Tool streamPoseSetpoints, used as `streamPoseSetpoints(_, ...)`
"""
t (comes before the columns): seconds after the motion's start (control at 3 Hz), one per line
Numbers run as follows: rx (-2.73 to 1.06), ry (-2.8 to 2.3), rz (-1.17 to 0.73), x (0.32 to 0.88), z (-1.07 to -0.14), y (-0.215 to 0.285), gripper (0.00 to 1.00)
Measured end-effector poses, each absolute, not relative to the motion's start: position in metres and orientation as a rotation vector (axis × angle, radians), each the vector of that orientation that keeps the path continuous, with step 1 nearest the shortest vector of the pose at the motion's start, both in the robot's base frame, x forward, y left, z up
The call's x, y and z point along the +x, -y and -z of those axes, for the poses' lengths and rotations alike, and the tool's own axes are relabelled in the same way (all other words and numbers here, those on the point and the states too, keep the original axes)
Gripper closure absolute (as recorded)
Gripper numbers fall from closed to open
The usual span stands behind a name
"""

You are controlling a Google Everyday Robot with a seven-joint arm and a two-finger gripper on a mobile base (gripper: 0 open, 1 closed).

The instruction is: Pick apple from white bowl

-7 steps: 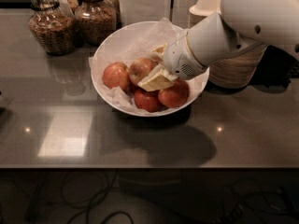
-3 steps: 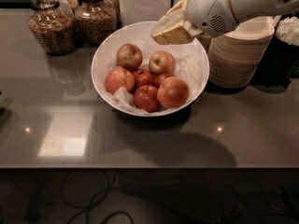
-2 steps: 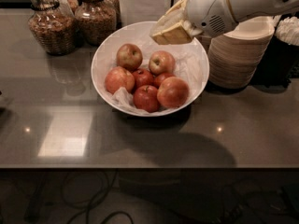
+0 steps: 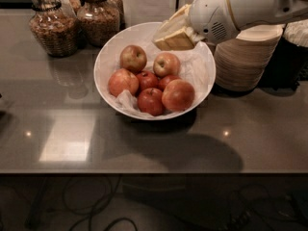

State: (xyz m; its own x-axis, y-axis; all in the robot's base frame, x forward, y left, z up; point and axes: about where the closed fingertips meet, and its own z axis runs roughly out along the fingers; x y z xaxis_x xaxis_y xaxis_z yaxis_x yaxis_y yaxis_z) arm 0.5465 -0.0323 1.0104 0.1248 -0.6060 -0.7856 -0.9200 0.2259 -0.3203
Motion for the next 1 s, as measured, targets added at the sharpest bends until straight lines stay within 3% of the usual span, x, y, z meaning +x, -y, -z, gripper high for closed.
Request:
streamPoseSetpoints(0.33, -1.429, -1.612, -0.447, 0.564, -0.99, 0.029, 0.11)
streamPoseSetpoints(0.67, -1.406, -1.637, -0.456, 0.579, -0.979, 0.025, 0.0)
streamPoseSetpoints(1.0, -1.422, -1.644, -0.456, 0.566, -0.979, 0.028, 0.0)
